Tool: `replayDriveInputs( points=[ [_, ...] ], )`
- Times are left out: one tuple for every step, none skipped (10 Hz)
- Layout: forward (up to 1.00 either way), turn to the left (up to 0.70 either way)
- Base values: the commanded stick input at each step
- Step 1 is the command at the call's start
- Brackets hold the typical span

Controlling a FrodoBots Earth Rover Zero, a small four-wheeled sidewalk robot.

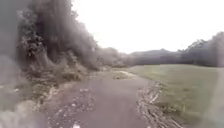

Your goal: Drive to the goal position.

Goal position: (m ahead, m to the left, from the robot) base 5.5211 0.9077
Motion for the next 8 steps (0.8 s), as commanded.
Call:
replayDriveInputs(
  points=[
    [1.0,0.0],
    [1.0,0.0],
    [1.0,0.0],
    [1.0,0.0],
    [1.0,-0.03],
    [1.0,-0.1],
    [1.0,-0.32],
    [1.0,-0.4]
  ],
)
